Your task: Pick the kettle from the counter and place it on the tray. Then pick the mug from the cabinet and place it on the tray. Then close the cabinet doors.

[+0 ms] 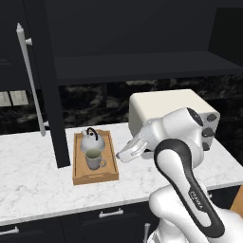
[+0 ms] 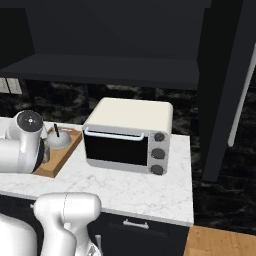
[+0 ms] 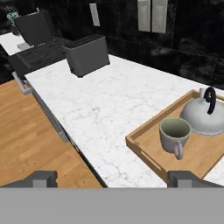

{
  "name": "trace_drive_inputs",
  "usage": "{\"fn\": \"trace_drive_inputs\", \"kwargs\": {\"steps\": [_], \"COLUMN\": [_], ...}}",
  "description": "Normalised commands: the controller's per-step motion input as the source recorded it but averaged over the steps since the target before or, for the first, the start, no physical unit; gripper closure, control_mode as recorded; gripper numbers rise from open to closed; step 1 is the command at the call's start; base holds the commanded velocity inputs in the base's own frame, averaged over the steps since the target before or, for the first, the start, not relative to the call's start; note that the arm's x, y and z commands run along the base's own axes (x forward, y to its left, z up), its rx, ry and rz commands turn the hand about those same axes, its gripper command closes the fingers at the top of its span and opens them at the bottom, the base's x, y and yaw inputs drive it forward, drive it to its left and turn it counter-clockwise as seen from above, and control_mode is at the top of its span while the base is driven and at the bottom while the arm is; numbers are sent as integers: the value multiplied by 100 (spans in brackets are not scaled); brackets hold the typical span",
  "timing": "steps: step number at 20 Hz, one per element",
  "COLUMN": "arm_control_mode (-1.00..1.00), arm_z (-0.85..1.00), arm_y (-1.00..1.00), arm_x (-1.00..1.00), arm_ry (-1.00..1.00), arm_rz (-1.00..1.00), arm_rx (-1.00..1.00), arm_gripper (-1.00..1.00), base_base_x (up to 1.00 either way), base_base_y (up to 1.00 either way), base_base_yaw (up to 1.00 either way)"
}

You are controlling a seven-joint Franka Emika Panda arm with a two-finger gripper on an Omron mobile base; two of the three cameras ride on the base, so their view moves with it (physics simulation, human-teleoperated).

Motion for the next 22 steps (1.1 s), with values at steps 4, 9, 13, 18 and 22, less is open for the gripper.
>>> {"fn": "trace_drive_inputs", "kwargs": {"steps": [4,9,13,18,22], "arm_control_mode": [-100,-100,-100,-100,-100], "arm_z": [25,25,17,18,25], "arm_y": [-5,-4,-21,-49,-48], "arm_x": [-33,-27,-22,-7,-1], "arm_ry": [0,-2,-1,0,0], "arm_rz": [0,0,0,-22,-55], "arm_rx": [2,0,0,12,40], "arm_gripper": [-100,-100,-100,-100,-100], "base_base_x": [0,0,0,0,0], "base_base_y": [0,0,0,0,0], "base_base_yaw": [0,0,0,0,0]}}
